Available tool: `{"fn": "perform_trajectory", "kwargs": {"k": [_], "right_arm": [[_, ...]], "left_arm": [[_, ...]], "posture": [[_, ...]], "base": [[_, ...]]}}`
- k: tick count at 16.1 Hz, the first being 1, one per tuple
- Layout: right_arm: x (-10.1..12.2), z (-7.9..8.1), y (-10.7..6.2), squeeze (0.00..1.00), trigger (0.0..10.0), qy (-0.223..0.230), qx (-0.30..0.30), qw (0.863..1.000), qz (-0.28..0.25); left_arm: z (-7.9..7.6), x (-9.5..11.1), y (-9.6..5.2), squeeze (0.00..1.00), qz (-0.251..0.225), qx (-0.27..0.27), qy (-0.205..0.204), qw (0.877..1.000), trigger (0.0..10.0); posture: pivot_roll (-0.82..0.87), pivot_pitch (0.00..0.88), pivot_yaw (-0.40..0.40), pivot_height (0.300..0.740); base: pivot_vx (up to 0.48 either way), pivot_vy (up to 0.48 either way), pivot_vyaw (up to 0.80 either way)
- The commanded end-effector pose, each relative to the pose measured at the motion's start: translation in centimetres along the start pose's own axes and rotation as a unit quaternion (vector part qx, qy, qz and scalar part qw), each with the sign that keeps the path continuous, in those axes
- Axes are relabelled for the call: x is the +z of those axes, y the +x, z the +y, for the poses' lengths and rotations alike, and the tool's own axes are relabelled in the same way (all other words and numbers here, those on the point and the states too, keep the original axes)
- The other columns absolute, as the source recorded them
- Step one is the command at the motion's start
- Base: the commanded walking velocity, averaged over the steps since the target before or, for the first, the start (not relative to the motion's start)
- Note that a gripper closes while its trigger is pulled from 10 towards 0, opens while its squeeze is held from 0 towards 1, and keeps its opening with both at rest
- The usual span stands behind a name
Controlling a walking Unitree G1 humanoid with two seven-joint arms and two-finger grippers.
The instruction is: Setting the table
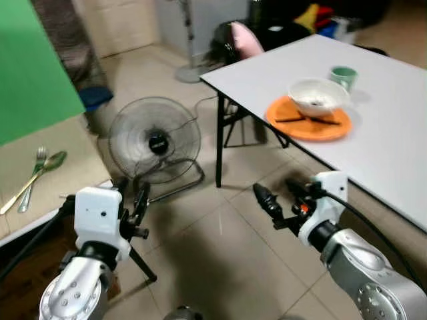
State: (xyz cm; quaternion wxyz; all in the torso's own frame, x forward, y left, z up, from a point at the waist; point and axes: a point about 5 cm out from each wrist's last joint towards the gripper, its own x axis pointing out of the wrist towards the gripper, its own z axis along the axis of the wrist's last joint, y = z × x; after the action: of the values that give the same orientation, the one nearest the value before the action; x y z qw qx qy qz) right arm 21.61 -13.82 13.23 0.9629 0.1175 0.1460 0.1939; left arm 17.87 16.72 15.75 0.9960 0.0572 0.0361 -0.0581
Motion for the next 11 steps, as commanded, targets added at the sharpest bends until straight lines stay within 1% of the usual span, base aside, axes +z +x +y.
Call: {"fn": "perform_trajectory", "kwargs": {"k": [1, 2, 3, 5, 7, 9, 11], "right_arm": [[0.24, 0.46, 0.07, 0.0, 10.0, 0.002, 0.012, 1.0, -0.001], [0.24, 0.47, 0.09, 0.0, 10.0, 0.002, 0.012, 1.0, -0.001], [0.24, 0.47, 0.12, 0.0, 10.0, 0.003, 0.012, 1.0, 0.0], [0.26, 0.49, 0.22, 0.0, 10.0, 0.005, 0.012, 1.0, 0.001], [0.27, 0.5, 0.29, 0.0, 10.0, 0.009, 0.011, 1.0, 0.002], [0.26, 0.53, 0.32, 0.0, 10.0, 0.011, 0.011, 1.0, 0.004], [0.3, 0.57, 0.42, 0.0, 10.0, 0.012, 0.013, 1.0, 0.005]], "left_arm": [[0.29, -0.02, -0.08, 0.58, 0.006, 0.002, -0.001, 1.0, 10.0], [0.31, 0.02, -0.06, 0.79, 0.006, 0.002, -0.003, 1.0, 10.0], [0.34, 0.06, -0.03, 0.9, 0.005, 0.003, -0.004, 1.0, 10.0], [0.39, 0.09, 0.02, 0.87, 0.006, 0.004, -0.004, 1.0, 10.0], [0.46, 0.15, 0.08, 0.89, 0.009, 0.003, -0.005, 1.0, 10.0], [0.52, 0.19, 0.11, 0.89, 0.009, 0.005, -0.005, 1.0, 10.0], [0.72, 0.3, 0.14, 0.88, 0.007, 0.01, -0.003, 1.0, 10.0]], "posture": [[-0.05, 0.059, 0.074, 0.74], [-0.05, 0.059, 0.074, 0.74], [-0.05, 0.06, 0.073, 0.74], [-0.05, 0.061, 0.074, 0.74], [-0.05, 0.062, 0.073, 0.74], [-0.05, 0.062, 0.073, 0.74], [-0.05, 0.062, 0.071, 0.74]], "base": [[0.0, 0.315, 0.0], [0.0, 0.315, 0.0], [0.0, 0.315, 0.0], [0.0, 0.319, 0.0], [0.0, 0.328, 0.0], [0.0, 0.334, 0.0], [0.0, 0.339, -0.66]]}}
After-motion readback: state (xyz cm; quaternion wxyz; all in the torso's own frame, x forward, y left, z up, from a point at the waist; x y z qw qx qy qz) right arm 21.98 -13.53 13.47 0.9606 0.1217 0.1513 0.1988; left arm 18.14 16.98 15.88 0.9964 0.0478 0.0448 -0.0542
